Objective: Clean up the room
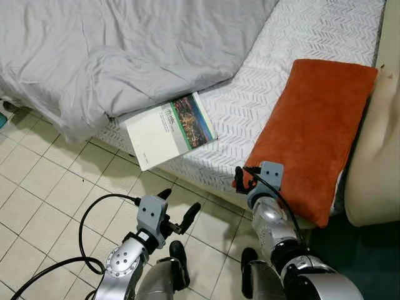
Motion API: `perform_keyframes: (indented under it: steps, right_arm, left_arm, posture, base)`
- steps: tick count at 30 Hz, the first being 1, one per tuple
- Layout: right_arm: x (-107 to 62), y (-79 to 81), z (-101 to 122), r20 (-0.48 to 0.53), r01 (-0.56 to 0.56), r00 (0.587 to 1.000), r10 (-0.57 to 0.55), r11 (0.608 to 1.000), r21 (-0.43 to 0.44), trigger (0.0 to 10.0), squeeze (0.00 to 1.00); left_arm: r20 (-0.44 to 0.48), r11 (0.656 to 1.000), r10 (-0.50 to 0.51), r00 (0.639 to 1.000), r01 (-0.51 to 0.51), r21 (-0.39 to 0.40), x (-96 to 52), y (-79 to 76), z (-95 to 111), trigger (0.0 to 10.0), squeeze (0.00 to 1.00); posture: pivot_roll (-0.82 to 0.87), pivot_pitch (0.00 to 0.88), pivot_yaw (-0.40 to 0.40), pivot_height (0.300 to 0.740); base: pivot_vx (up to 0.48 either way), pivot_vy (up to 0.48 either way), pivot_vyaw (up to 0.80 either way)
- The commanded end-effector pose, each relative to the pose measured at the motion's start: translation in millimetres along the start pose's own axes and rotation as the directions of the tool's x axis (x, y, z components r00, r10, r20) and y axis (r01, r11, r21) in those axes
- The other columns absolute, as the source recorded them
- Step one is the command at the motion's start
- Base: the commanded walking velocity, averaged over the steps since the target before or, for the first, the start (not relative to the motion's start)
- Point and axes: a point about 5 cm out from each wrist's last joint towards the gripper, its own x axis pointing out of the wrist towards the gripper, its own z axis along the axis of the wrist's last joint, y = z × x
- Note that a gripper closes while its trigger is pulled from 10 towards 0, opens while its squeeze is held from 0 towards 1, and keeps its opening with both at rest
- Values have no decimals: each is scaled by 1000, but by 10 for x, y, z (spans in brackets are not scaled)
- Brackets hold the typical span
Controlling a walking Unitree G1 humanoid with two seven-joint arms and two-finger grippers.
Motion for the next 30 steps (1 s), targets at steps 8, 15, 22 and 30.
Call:
perform_keyframes:
  steps: [8, 15, 22, 30]
  right_arm:
    - [-339, -97, 44, 185, -16, 982, 35, 995, -101, 10000, 0]
    - [-896, -414, -192, 67, 44, 997, -37, 994, -98, 10000, 0]
    - [-1221, -364, -233, -110, -5, 994, -6, 996, -94, 10000, 0]
    - [-999, -329, -923, -436, -49, 900, 11, 996, -75, 10000, 0]
  left_arm:
    - [25, 999, 38, 999, -39, 35, -124, -54, 68, 10000, 0]
    - [17, 999, 31, 999, -31, 30, -169, -78, 57, 10000, 0]
    - [22, 999, 21, 1000, -22, 34, -121, -80, 79, 10000, 0]
    - [28, 996, -63, 998, 64, -54, 82, -108, 65, 10000, 0]
  posture:
    - [19, 403, 36, 740]
    - [-3, 403, 39, 740]
    - [-28, 399, 46, 740]
    - [0, 415, 63, 740]
  base:
    - [0, 0, 0]
    - [0, 0, 0]
    - [0, 0, 0]
    - [0, 0, 0]
